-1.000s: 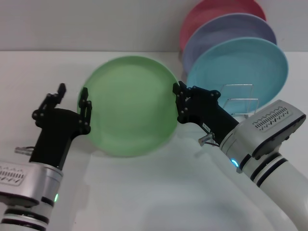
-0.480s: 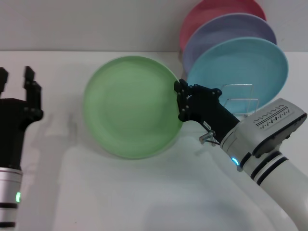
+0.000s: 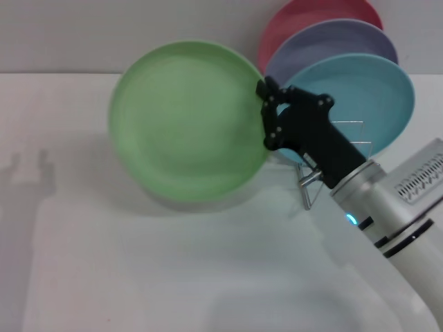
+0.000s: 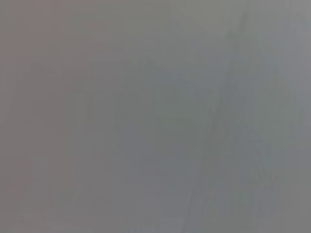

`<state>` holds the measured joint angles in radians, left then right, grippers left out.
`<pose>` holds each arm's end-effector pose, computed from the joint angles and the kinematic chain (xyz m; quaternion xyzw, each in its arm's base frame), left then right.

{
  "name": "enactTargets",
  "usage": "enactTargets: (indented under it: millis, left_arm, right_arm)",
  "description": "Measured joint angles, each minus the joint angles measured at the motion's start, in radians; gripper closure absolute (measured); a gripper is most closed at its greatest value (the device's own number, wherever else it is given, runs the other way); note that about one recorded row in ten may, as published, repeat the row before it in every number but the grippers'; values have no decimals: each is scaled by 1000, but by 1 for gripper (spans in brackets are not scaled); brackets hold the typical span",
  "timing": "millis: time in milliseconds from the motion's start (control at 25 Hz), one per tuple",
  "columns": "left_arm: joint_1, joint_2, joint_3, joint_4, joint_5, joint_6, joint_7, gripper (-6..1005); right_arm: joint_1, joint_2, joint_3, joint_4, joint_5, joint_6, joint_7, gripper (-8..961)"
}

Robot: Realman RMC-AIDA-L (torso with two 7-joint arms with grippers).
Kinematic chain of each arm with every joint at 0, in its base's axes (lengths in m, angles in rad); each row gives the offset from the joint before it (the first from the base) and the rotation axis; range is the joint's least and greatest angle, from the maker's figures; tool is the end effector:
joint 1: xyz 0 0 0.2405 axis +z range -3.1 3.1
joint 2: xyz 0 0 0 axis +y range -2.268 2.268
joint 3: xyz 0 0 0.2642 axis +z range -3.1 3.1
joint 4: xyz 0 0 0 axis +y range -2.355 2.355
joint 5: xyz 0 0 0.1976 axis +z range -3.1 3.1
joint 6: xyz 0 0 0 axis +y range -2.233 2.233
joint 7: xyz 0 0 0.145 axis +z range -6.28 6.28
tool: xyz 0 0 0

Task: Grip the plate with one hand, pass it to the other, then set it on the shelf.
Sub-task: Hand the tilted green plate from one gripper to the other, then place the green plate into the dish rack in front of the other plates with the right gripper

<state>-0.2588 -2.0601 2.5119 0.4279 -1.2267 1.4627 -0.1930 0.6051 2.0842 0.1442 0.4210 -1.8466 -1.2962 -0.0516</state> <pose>-0.3133 0.2772 0.0105 -0.5458 -0.2721 -0.4657 0.6413 0.2019 0.3242 -0.0844 -0.7851 0.1048 0.4024 0.4590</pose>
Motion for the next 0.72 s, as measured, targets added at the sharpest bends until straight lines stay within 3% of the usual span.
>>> enactTargets:
  millis: [200,280,440,560,600,640,680,720]
  left_arm:
    - [-47,0,-46,-49,0,-80,-75,527]
    - [-58,0,-66,-49,0,-114,-80,529]
    - [-71,1,-80,-44,-1,-148,-90,536]
    - [-83,1,-84,-41,-1,-181,-127,537]
    - [-93,1,-99,-40,1,-221,-153,537]
    - [-93,1,-99,-40,1,-221,-153,537]
    - [-96,1,-105,-40,1,-234,-159,537]
    - [-99,1,-111,-38,3,-247,-167,537]
  right_arm:
    - [-23,-5,0,-44,-8,-172,-91,924]
    - [-49,-12,0,-126,-10,-323,-95,924]
    - [-60,-17,0,-219,-7,-408,-68,923]
    - [-58,-17,1,-344,-2,-465,9,924]
    - [-46,-16,-3,-462,-2,-491,95,925]
    - [-46,-16,-3,-462,-2,-491,95,925]
    - [-32,-15,-15,-575,-5,-512,178,926]
    - [-32,-15,-15,-575,-5,-512,178,927]
